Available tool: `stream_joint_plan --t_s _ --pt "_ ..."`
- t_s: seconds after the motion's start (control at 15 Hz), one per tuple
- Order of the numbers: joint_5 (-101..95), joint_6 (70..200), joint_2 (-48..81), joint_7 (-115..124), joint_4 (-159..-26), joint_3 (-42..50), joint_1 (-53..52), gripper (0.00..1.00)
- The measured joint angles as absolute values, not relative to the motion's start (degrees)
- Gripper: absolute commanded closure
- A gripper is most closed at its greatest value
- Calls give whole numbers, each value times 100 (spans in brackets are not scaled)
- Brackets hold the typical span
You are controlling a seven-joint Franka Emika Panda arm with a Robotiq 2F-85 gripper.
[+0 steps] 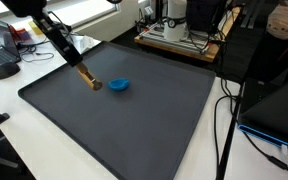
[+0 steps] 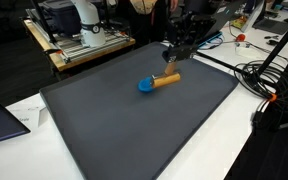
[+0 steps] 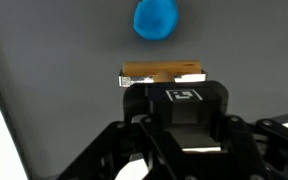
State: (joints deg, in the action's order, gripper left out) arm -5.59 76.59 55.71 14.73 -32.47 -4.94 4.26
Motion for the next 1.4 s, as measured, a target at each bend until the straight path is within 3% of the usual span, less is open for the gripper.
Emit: stream_joint_plan --t_s 0.2,0.27,0.67,1.4 --pt "-542 7658 5571 1454 -3247 -533 444 52" --pt "-541 7659 5571 1454 -3248 -539 433 77" --pt "-479 7636 5687 1456 -3264 -557 603 77" --pt "927 7455 6076 1265 -3281 -1139 1986 77"
